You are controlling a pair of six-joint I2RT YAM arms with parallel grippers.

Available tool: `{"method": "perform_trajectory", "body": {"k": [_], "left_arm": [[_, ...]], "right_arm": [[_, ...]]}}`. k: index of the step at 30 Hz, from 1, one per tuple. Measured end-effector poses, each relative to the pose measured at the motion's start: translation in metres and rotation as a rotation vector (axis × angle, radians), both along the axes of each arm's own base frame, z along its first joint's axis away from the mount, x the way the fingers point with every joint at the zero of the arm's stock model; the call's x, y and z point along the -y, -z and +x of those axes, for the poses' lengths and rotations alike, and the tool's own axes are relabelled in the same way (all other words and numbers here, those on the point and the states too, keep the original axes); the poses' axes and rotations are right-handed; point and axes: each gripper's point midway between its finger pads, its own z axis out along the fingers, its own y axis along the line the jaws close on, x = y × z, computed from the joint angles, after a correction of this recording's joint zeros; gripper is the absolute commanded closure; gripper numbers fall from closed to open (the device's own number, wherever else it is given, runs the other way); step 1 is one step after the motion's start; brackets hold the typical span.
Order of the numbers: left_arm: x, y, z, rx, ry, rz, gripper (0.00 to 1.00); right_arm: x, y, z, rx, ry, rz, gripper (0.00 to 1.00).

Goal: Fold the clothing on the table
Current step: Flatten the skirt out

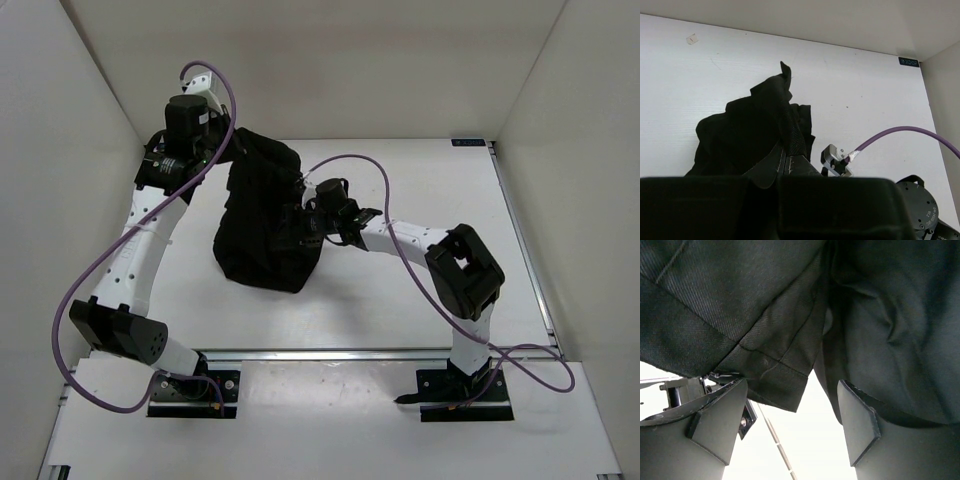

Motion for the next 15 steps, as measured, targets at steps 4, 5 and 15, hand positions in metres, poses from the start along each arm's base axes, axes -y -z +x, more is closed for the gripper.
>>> {"method": "perform_trajectory", "body": {"k": [4, 5, 15], "left_arm": [[-0.002, 0.004, 0.001, -0.006, -0.004, 0.001, 1.00], [-0.003, 0.005, 0.001, -0.007, -0.007, 0.002, 1.00], [-0.004, 0.011, 0.003, -0.017, -0.012, -0.004, 1.00]], "right_arm": [[-0.007, 0.003, -0.014, -0.010, -0.030, -0.003, 0.30], [-0.009, 0.004, -0.018, -0.011, -0.039, -0.004, 0.30], [-0.002, 0.032, -0.040, -0.070, -0.051, -0.052, 0.30]]}}
